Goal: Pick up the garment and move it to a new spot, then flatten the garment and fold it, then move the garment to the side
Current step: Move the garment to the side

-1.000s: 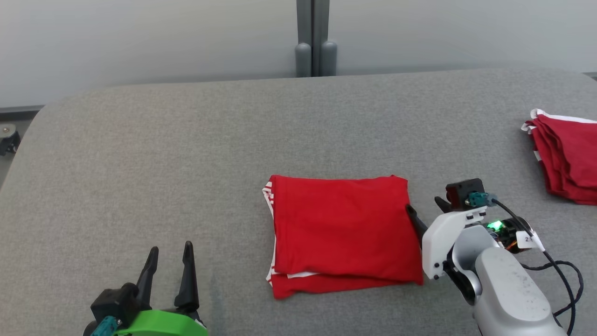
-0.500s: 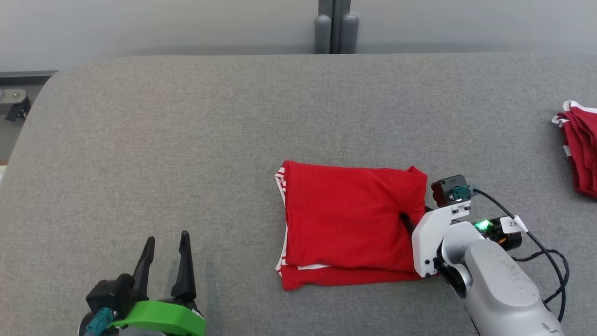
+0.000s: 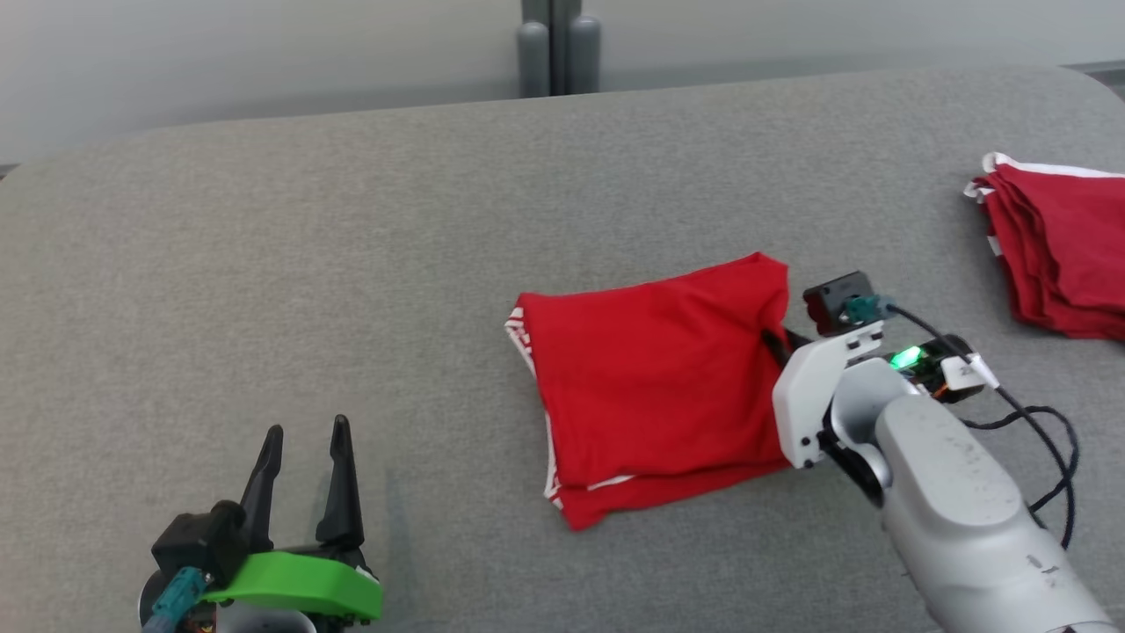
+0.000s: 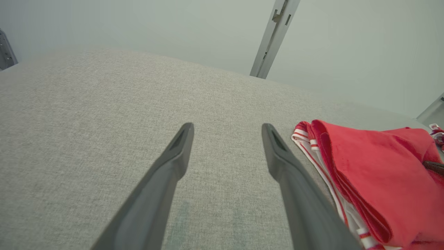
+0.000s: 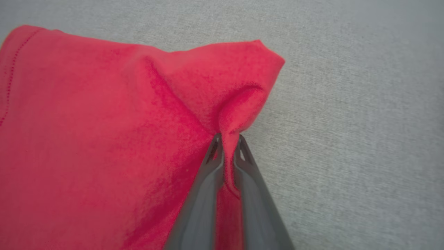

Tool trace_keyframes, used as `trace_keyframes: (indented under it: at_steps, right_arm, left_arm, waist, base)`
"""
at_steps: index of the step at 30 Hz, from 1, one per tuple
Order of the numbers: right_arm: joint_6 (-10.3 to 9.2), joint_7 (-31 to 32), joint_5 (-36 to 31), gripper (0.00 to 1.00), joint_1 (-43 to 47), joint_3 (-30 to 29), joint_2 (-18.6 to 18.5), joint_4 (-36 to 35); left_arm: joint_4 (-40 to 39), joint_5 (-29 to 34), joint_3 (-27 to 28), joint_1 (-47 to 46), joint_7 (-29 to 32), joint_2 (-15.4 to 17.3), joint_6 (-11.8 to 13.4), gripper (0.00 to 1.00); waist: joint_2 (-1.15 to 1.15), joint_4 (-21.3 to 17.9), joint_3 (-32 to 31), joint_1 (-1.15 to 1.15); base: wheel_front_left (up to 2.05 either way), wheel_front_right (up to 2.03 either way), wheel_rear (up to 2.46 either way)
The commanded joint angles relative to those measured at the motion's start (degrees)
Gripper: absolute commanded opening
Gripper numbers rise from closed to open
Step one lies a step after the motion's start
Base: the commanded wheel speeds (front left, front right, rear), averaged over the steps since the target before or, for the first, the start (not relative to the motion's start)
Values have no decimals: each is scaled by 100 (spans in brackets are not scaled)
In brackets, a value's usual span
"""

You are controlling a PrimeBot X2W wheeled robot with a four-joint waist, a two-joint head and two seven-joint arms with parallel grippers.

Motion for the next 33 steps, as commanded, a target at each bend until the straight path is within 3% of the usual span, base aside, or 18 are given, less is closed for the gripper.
trace_keyframes:
  at_steps: [1,8,18,25,33]
  right_arm:
    - [-11,-27,-75,0,-70,-63,-188,-63]
    - [-11,99,-238,0,-260,-368,-720,-516]
    - [-11,180,-284,0,-382,-831,-723,-1091]
    - [-11,118,-320,0,-382,-991,-560,-1193]
    - [-11,114,-372,0,-580,-910,-523,-1238]
  left_arm:
    - [-42,54,-6,-119,-18,10,-12,100]
    - [-165,219,-16,-276,-18,13,-20,100]
    - [-161,365,-214,-633,-18,212,-29,100]
    - [-72,326,-376,-762,-18,372,-30,100]
    - [5,248,-504,-748,-18,433,-31,100]
  waist:
    - [0,-408,61,0]
    - [0,-1335,354,0]
    - [0,-2392,877,0]
    - [0,-2630,988,0]
    - [0,-2482,948,0]
  base:
    - [0,0,0]
    - [0,0,0]
    - [0,0,0]
    - [0,0,0]
    - [0,0,0]
